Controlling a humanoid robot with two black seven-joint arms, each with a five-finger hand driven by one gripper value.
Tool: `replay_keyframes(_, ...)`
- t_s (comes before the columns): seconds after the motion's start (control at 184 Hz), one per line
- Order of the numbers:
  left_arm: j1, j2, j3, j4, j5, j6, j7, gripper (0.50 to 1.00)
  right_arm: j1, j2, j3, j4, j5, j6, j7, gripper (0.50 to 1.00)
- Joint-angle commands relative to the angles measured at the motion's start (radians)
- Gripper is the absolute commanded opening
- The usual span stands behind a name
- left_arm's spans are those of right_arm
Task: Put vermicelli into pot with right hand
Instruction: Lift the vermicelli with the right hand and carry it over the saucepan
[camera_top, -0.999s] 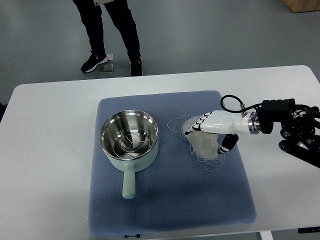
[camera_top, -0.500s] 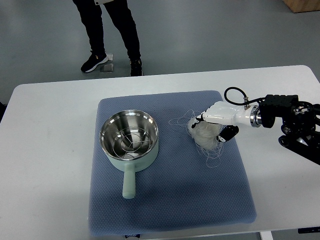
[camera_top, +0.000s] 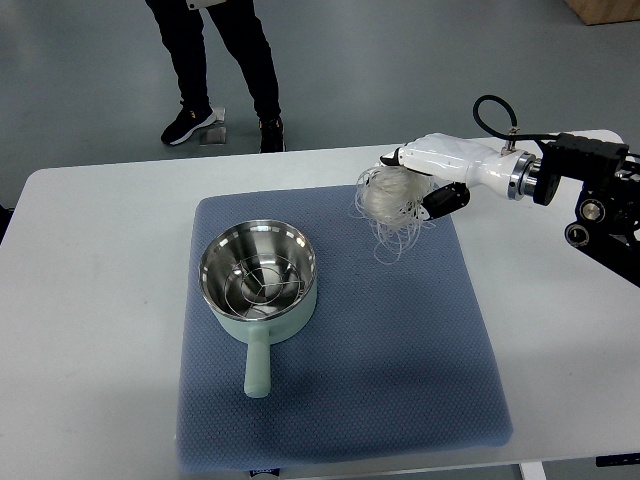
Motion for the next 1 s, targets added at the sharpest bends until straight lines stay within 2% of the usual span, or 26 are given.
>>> replay_keyframes(0.0, 0.001, 0.000, -0.001, 0.004, 0.000, 0.000, 0.000, 1.000, 0.045, 0.011, 0.006, 0.011, 0.031, 0.006, 0.000, 0.500)
replay_keyframes(0.25, 0.003, 0.000, 0.001, 0.004, 0.000, 0.000, 0.000, 1.000, 0.139, 0.132, -0.002, 0.012, 0.089, 0.022, 0.003, 0.500)
replay_keyframes(0.489, 0.001, 0.000, 0.001, -0.002, 0.000, 0.000, 0.000, 1.000, 0.113, 0.243, -0.059, 0.011, 0.088, 0.065, 0.000, 0.500)
replay_keyframes(0.793, -0.001, 0.000, -0.002, -0.004, 0.000, 0.000, 0.000, 1.000, 0.093, 0.303, -0.149, -0.028, 0.026, 0.052, -0.008, 0.500)
replay_keyframes(0.804, -0.001, 0.000, -0.002, -0.004, 0.000, 0.000, 0.000, 1.000, 0.093, 0.306, -0.149, -0.028, 0.025, 0.052, -0.008, 0.509)
replay_keyframes(0.809, -0.001, 0.000, -0.002, -0.004, 0.000, 0.000, 0.000, 1.000, 0.093, 0.307, -0.149, -0.029, 0.023, 0.052, -0.009, 0.535)
replay_keyframes(0.815, -0.001, 0.000, -0.002, -0.004, 0.000, 0.000, 0.000, 1.000, 0.093, 0.307, -0.149, -0.029, 0.023, 0.052, -0.009, 0.535)
replay_keyframes(0.82, -0.001, 0.000, -0.002, -0.004, 0.000, 0.000, 0.000, 1.000, 0.093, 0.309, -0.149, -0.029, 0.023, 0.052, -0.009, 0.557)
replay_keyframes(0.853, -0.001, 0.000, -0.002, -0.004, 0.000, 0.000, 0.000, 1.000, 0.094, 0.310, -0.149, -0.029, 0.022, 0.053, -0.012, 0.609)
replay_keyframes(0.972, -0.002, 0.000, -0.002, -0.004, 0.000, 0.000, 0.000, 1.000, 0.096, 0.315, -0.151, -0.029, 0.010, 0.053, -0.046, 0.754)
replay_keyframes(0.994, -0.002, 0.000, -0.002, -0.004, 0.000, 0.000, 0.000, 1.000, 0.096, 0.316, -0.151, -0.029, 0.008, 0.053, -0.048, 0.760)
